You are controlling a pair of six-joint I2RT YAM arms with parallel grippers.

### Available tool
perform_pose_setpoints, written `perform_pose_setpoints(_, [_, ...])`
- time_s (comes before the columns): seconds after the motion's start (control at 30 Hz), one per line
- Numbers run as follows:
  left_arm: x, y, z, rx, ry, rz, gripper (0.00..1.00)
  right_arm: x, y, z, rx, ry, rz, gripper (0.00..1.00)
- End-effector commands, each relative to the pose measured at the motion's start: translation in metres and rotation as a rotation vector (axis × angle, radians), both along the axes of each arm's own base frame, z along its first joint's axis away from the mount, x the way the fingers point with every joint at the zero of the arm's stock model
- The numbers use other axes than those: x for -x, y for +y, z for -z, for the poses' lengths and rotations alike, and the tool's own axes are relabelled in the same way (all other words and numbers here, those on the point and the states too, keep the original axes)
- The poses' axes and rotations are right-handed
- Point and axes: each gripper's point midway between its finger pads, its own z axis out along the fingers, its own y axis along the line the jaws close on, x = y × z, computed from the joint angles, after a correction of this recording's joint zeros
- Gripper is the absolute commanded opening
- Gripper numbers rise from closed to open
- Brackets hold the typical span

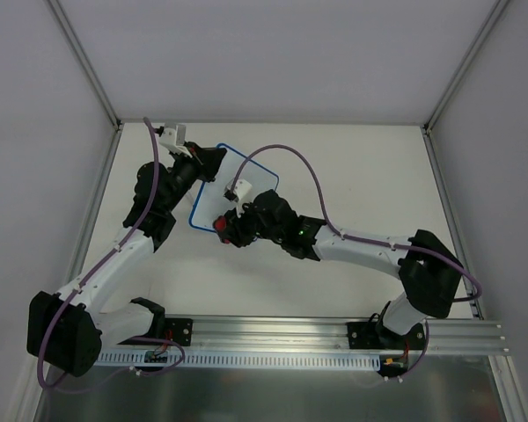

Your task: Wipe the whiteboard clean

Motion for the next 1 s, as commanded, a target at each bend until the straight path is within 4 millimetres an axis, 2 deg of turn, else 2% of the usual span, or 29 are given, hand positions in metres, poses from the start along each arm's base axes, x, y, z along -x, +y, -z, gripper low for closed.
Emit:
perform_pose_setpoints(0.0, [0.009, -0.019, -0.001, 0.014, 0.019, 0.095, 0.00, 0.011, 0.025, -0.067, -0.111, -0.219, -0.159, 0.00])
perform_pose_setpoints(0.23, [0.010, -0.021, 0.001, 0.021, 0.032, 0.104, 0.00, 0.005, 0.028, -0.097, -0.106, -0.323, -0.171, 0.00])
perform_pose_setpoints(0.37, [0.010, -0.021, 0.001, 0.024, 0.040, 0.103, 0.00, 0.003, 0.031, -0.104, -0.097, -0.356, -0.186, 0.00])
perform_pose_setpoints(0.47, [0.010, -0.021, 0.002, 0.027, 0.051, 0.103, 0.00, 0.000, 0.032, -0.089, -0.050, -0.357, -0.194, 0.00])
perform_pose_setpoints(0.57, [0.009, -0.021, 0.001, 0.029, 0.054, 0.102, 0.00, -0.004, 0.030, -0.063, 0.002, -0.336, -0.178, 0.00])
perform_pose_setpoints(0.7, [0.011, -0.021, -0.002, 0.038, 0.063, 0.102, 0.00, -0.012, 0.015, -0.018, 0.086, -0.282, -0.100, 0.00])
perform_pose_setpoints(0.77, [0.012, -0.022, -0.005, 0.040, 0.060, 0.112, 0.00, -0.015, 0.010, -0.008, 0.083, -0.273, -0.062, 0.00])
perform_pose_setpoints(0.8, [0.012, -0.022, -0.007, 0.044, 0.061, 0.115, 0.00, -0.015, 0.004, 0.004, 0.094, -0.257, -0.055, 0.01])
perform_pose_setpoints(0.9, [0.012, -0.022, -0.008, 0.044, 0.061, 0.113, 0.00, -0.018, -0.005, 0.017, 0.088, -0.204, -0.020, 0.00])
perform_pose_setpoints(0.97, [0.012, -0.023, -0.010, 0.046, 0.060, 0.116, 0.00, -0.017, -0.015, 0.036, 0.105, -0.163, -0.005, 0.00])
